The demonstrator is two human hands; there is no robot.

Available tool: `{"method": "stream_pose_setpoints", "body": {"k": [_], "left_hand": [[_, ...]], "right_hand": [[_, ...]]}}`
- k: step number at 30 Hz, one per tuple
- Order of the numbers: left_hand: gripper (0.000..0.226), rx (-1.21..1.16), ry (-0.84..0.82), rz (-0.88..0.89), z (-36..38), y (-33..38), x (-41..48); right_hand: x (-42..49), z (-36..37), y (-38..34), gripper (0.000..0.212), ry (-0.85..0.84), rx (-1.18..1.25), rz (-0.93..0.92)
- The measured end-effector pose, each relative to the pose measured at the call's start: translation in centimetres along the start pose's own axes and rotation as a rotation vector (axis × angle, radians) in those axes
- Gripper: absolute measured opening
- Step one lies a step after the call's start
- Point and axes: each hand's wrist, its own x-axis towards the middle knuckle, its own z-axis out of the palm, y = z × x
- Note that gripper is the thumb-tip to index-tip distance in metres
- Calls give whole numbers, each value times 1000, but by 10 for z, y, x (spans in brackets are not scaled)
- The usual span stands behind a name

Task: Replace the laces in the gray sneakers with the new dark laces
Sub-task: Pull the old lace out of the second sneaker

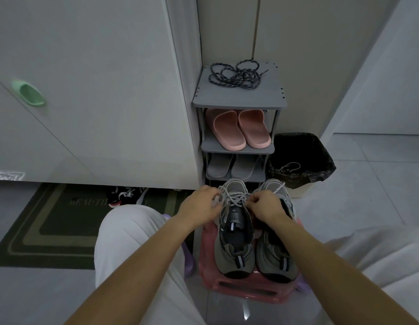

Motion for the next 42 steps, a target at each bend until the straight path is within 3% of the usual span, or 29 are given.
{"method": "stream_pose_setpoints", "body": {"k": [3,5,10,13,16,20,25,27,33,42], "left_hand": [[61,-10,-63,50,2,10,1],[65,43,-124,34,4,14,3],[40,48,-78,40,5,16,4],[30,14,-66,55,5,16,2],[32,-11,-44,42,5,19,1],[46,-30,-84,0,5,23,2],[25,-39,-116,33,5,27,4],[22,-31,-110,56,5,28,4],[59,-98,-144,1,7,20,0],[61,-192,-184,-65,9,20,-4]], "right_hand": [[2,-2,-2,19,12,-43,-46],[2,-3,-3,15,6,-103,-92],[1,-3,-3,9,-2,-158,-135],[3,-4,-1,19,-20,-107,-101],[4,-7,0,21,-83,-109,-80],[3,-5,3,26,-36,-101,-109],[3,-7,5,10,-16,-60,-128],[2,-9,6,15,-5,-41,-111],[4,-10,5,26,-50,-73,-113],[1,-11,3,17,66,-15,-67]]}}
